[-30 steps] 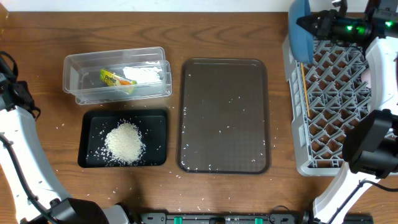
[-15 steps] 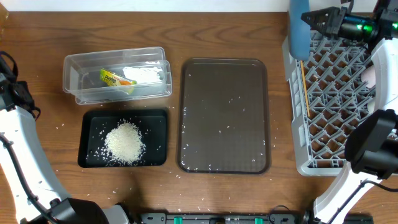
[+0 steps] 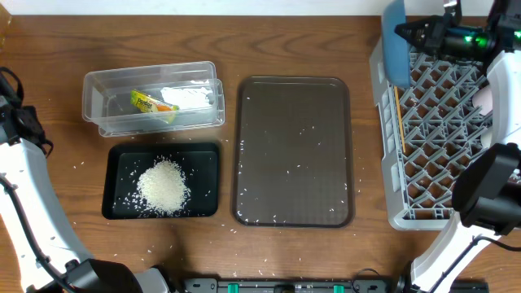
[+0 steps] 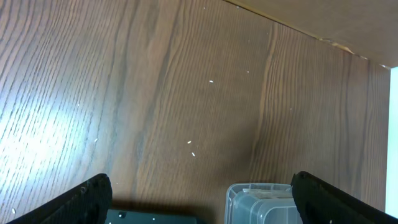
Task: Sort waste into correct bins and load items into the dishwasher rack
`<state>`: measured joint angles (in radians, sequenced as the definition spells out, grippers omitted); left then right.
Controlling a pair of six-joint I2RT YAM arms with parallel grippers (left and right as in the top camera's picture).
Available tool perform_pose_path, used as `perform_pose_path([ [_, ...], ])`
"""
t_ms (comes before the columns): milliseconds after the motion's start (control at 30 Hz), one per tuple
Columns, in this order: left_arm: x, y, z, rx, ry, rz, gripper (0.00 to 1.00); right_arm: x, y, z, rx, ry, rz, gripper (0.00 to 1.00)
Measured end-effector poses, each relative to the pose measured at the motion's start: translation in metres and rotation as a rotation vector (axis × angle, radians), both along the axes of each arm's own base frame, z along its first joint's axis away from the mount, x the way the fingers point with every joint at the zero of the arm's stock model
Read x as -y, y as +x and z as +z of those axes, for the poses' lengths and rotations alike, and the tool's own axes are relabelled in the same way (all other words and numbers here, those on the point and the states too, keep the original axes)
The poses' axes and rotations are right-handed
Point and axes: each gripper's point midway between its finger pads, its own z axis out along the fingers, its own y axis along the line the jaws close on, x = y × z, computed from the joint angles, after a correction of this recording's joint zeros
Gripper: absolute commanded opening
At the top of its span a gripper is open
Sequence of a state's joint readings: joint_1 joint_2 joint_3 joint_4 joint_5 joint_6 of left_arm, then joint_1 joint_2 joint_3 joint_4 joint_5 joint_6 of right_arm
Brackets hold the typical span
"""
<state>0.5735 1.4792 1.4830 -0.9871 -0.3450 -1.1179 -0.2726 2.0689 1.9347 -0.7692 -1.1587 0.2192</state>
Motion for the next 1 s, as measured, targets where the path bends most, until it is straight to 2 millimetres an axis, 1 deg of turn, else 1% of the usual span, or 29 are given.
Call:
perform_pose_path([
  [167, 0.000, 0.000, 0.000, 0.000, 0.000, 0.000, 0.95, 0.013, -0.001, 0.007, 0.030, 0.026, -0.006, 0.01],
  [233, 0.000, 0.000, 0.000, 0.000, 0.000, 0.000, 0.95, 0.016, 0.000, 0.010, 0.045, 0.035, -0.003, 0.01],
  [400, 0.000, 0.000, 0.000, 0.000, 0.000, 0.000, 0.95, 0.015, 0.000, 0.013, 0.053, 0.057, 0.006, 0.01],
  [1000, 0.000, 0.000, 0.000, 0.000, 0.000, 0.000, 0.95, 0.013, -0.001, 0.014, 0.044, 0.082, 0.017, 0.01],
])
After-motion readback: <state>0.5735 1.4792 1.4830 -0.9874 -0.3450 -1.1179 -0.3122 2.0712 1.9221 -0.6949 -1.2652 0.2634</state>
